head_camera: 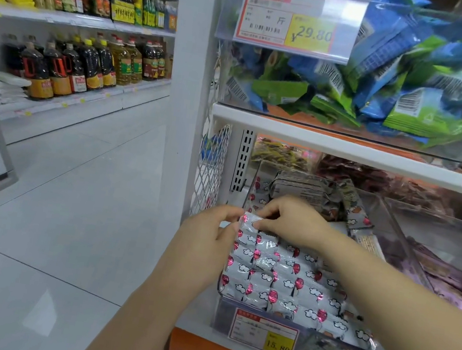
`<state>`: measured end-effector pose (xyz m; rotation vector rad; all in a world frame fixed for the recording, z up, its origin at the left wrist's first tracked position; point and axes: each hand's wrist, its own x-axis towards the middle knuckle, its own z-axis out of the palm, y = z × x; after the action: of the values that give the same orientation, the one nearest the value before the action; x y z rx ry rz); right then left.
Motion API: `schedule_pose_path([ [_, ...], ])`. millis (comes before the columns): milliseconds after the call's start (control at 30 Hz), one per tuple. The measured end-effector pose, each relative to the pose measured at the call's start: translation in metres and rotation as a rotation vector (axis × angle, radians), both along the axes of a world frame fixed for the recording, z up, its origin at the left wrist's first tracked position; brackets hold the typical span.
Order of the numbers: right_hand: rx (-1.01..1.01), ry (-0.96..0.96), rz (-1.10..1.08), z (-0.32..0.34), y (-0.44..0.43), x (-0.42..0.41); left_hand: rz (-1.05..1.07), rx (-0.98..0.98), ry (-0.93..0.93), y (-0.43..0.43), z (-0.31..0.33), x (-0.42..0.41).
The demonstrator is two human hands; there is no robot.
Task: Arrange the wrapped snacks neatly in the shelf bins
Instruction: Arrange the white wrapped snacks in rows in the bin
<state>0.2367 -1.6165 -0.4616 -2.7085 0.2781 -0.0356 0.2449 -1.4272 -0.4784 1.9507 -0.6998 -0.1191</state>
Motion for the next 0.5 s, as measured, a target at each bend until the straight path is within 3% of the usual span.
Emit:
schedule_pose_path([
  [367,-0.043,0.127,0.067,0.013,0.002,-0.001,-0.005,-0.002,-0.011,0.0,0.0,-0.001],
  [500,-0.069,0.023,0.115,0.026,0.005,-0.024,-0.008,-0.017,0.011,0.0,0.0,-0.001],
])
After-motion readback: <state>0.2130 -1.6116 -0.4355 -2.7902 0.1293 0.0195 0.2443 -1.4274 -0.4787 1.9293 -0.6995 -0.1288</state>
